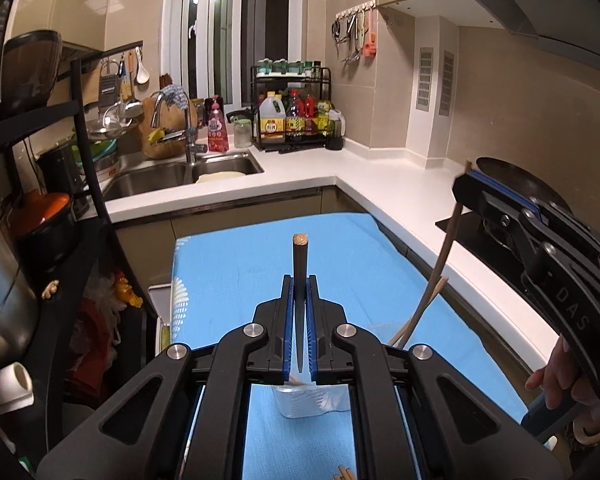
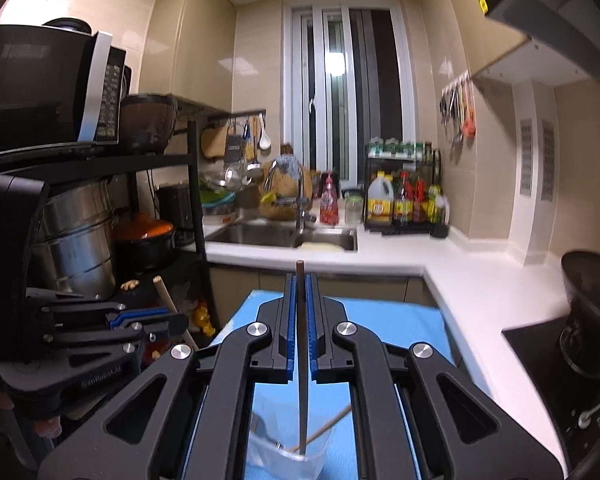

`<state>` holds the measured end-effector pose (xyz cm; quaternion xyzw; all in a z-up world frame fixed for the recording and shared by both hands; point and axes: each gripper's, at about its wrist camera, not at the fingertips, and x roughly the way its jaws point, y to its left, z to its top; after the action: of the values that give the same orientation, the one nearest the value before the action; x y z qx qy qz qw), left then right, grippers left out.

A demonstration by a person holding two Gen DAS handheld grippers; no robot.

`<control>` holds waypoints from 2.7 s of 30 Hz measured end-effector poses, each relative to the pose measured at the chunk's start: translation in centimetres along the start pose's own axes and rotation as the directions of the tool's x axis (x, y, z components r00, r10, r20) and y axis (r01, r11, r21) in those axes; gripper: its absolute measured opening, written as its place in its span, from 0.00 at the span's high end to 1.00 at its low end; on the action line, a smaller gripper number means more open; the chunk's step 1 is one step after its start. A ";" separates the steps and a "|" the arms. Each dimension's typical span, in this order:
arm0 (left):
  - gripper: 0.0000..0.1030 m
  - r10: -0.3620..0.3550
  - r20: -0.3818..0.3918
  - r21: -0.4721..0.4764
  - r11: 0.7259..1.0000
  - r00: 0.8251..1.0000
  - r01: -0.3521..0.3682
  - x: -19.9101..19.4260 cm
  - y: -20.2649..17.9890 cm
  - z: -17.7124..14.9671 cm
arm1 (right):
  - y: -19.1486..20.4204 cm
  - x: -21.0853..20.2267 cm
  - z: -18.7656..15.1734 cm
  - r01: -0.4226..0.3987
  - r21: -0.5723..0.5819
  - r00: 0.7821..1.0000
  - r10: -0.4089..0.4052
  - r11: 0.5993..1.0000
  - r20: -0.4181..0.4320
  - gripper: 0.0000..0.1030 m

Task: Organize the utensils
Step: 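Lower both chopsticks into the container and open both tools, then move both open tools back toward the remaining chopsticks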

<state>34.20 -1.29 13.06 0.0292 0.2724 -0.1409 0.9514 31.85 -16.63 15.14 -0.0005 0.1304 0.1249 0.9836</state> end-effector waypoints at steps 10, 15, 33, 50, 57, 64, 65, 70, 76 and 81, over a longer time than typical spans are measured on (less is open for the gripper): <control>0.12 0.095 -0.034 -0.126 0.987 0.995 -0.098 -1.2 3.2 -3.1 | -0.5 -2.4 -3.5 -0.011 0.063 0.999 0.014 0.998 -0.040 0.28; 0.12 0.131 -0.045 -0.131 0.982 0.990 -0.136 -3.6 3.0 -5.1 | 0.4 -5.4 -5.6 -0.020 0.093 0.997 0.026 0.996 -0.074 0.15; 0.09 0.160 -0.106 -0.121 0.978 0.981 -0.172 -12.7 -2.5 -23.6 | 7.2 -18.4 -22.1 0.054 0.032 0.961 -0.043 0.998 -0.273 0.08; 0.09 0.194 -0.138 -0.134 0.968 0.971 -0.212 -15.1 -4.1 -30.9 | 9.5 -22.0 -28.6 0.057 0.005 0.948 -0.052 0.998 -0.315 0.08; 0.09 0.227 -0.164 -0.128 0.960 0.960 -0.249 -14.7 -3.6 -32.1 | 9.8 -20.5 -30.3 0.042 0.001 0.926 -0.039 0.999 -0.375 0.09; 0.09 0.230 -0.188 -0.150 0.954 0.955 -0.260 -14.5 -2.7 -32.8 | 9.5 -18.6 -32.0 0.070 0.007 0.911 -0.061 0.998 -0.407 0.22; 0.09 0.231 -0.190 -0.152 0.953 0.954 -0.261 -14.5 -2.6 -32.8 | 9.4 -18.2 -32.2 0.068 0.019 0.907 -0.054 0.998 -0.418 0.23; 0.09 0.227 -0.197 -0.168 0.951 0.954 -0.261 -14.5 -2.3 -33.1 | 10.0 -18.0 -32.6 0.050 -0.006 0.911 -0.048 0.999 -0.410 0.25; 0.09 0.218 -0.203 -0.162 0.954 0.955 -0.252 -14.2 -2.7 -33.4 | 9.7 -17.9 -32.5 0.063 0.006 0.920 -0.056 0.998 -0.389 0.44; 0.09 0.202 -0.197 -0.163 0.958 0.959 -0.235 -14.1 -3.1 -33.4 | 9.1 -17.2 -32.6 0.078 0.014 0.933 -0.068 0.997 -0.354 0.42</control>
<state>4.83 3.74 -7.88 -0.0166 0.3633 -0.0054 0.9315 5.21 -13.10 -11.69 -0.0141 0.3064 0.0845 0.9480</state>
